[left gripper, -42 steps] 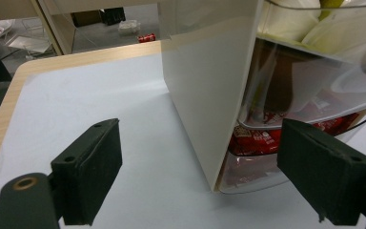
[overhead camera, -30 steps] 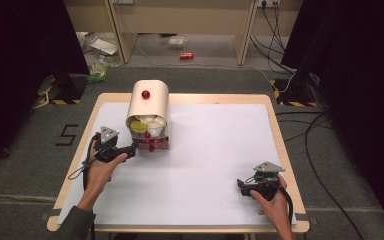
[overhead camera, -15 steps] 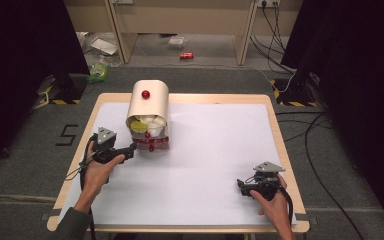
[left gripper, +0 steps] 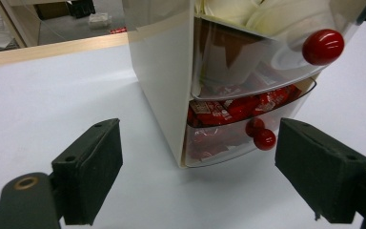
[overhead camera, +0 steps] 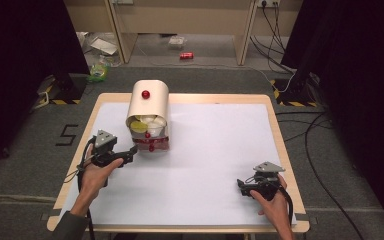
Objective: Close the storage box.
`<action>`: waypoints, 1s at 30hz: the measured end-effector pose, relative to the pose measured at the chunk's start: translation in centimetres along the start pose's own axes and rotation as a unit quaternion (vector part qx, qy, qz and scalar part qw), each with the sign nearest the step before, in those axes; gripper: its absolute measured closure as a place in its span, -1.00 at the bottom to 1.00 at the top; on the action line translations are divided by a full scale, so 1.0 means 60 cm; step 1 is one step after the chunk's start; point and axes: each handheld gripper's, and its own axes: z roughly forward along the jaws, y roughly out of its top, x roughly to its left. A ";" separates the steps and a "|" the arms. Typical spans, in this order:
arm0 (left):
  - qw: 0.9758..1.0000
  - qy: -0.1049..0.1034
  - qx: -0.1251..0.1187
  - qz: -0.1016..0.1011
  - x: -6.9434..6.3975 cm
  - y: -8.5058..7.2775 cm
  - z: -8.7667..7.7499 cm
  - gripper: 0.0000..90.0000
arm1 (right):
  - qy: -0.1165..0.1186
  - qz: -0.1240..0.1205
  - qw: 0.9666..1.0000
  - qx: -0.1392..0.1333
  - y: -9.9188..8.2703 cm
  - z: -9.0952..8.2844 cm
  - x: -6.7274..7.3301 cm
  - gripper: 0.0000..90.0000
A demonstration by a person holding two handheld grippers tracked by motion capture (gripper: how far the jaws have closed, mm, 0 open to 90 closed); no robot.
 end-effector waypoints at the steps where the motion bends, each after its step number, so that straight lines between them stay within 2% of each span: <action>1: 1.000 -0.001 -0.001 0.000 0.000 -0.001 -0.001 -0.65 | 0.000 0.000 1.000 0.000 0.000 0.000 0.000 -0.85; 13: 1.000 -0.010 -0.005 0.004 -0.004 -0.010 -0.016 -0.65 | 0.000 0.000 1.000 0.000 0.000 0.000 0.000 -0.85; 18: 1.000 -0.003 -0.007 0.010 -0.002 -0.016 -0.023 -0.65 | 0.000 0.000 1.000 0.000 0.000 0.000 0.000 -0.85; 23: 1.000 -0.005 -0.009 0.009 0.000 -0.023 -0.031 -0.66 | 0.000 0.000 1.000 0.000 0.000 0.000 0.000 -0.85; 30: 1.000 -0.007 -0.011 0.018 0.001 -0.032 -0.036 -0.66 | 0.000 0.000 1.000 0.000 0.000 0.000 0.000 -0.85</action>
